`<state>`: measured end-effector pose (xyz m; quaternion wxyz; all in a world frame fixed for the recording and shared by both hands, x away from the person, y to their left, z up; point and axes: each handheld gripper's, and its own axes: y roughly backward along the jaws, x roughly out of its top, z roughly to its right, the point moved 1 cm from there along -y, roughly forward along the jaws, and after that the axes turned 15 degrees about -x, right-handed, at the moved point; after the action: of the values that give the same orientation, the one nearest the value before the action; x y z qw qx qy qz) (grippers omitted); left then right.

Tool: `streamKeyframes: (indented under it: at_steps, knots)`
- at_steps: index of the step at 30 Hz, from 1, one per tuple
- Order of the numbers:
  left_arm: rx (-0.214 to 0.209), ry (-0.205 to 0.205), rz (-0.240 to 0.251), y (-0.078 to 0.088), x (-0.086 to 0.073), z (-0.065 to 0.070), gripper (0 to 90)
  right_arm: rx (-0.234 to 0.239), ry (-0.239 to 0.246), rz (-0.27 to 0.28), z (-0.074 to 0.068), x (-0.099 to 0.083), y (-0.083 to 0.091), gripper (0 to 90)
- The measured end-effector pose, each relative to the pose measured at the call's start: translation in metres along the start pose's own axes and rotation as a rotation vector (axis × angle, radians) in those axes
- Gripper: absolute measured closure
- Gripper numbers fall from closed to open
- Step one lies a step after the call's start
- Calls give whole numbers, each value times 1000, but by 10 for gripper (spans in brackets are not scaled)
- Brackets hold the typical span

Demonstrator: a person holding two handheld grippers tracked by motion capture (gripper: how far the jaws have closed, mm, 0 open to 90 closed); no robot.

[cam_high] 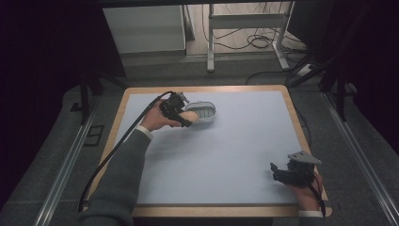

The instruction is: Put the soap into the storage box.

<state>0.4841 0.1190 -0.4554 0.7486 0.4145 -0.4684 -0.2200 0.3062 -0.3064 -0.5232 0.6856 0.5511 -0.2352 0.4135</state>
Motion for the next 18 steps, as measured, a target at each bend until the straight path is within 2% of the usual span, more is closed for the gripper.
streamKeyframes:
  at_steps: [18]
  knots:
    - [-24,-48,-11,-23,42,-21,326,-10,-5,-7,4,-2,-2,72]
